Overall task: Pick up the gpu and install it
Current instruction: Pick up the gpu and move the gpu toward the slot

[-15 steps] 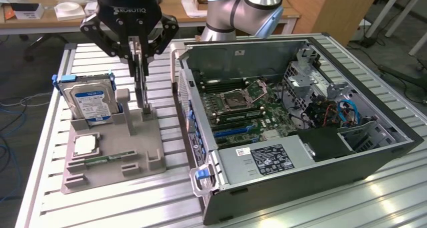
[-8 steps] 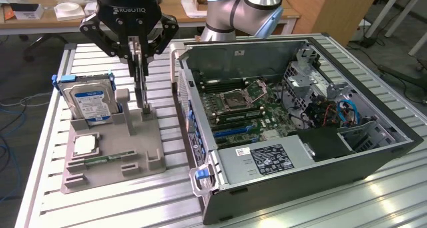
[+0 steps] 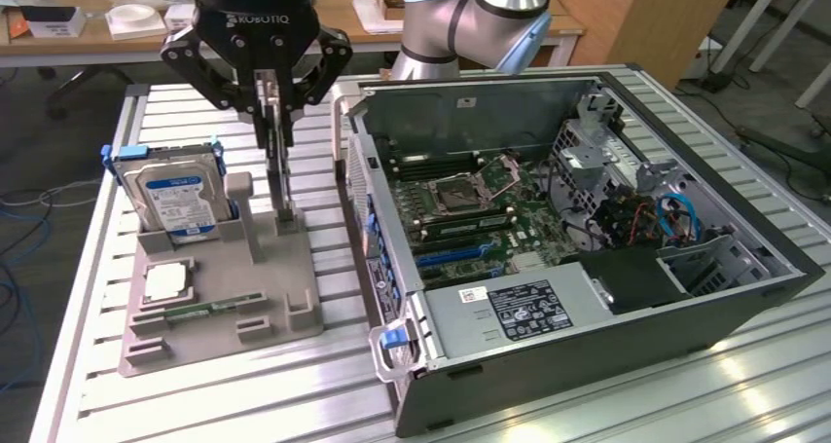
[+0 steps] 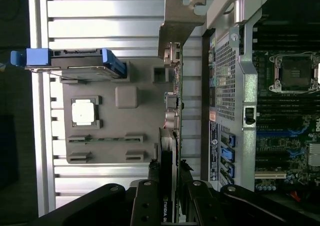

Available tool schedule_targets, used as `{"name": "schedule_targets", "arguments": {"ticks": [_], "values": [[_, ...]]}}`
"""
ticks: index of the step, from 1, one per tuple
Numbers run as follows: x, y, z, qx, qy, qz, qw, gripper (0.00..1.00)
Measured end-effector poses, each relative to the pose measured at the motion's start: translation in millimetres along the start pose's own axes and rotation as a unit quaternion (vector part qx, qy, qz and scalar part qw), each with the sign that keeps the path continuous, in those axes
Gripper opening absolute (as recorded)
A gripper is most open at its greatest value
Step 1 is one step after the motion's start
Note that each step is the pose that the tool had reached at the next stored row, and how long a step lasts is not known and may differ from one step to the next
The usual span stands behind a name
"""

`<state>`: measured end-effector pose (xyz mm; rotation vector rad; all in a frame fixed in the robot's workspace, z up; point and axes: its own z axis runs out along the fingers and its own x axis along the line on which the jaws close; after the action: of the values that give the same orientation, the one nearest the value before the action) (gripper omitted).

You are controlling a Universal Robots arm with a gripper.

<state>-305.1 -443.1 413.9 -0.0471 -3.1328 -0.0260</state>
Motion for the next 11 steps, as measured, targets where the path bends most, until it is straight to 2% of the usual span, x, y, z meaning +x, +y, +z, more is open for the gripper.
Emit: {"name": "schedule_targets", "arguments": {"ticks": [11], "values": [[-6.2, 0.2, 0.0, 0.0000, 0.0000, 0.000, 1.0000, 0.26]]}}
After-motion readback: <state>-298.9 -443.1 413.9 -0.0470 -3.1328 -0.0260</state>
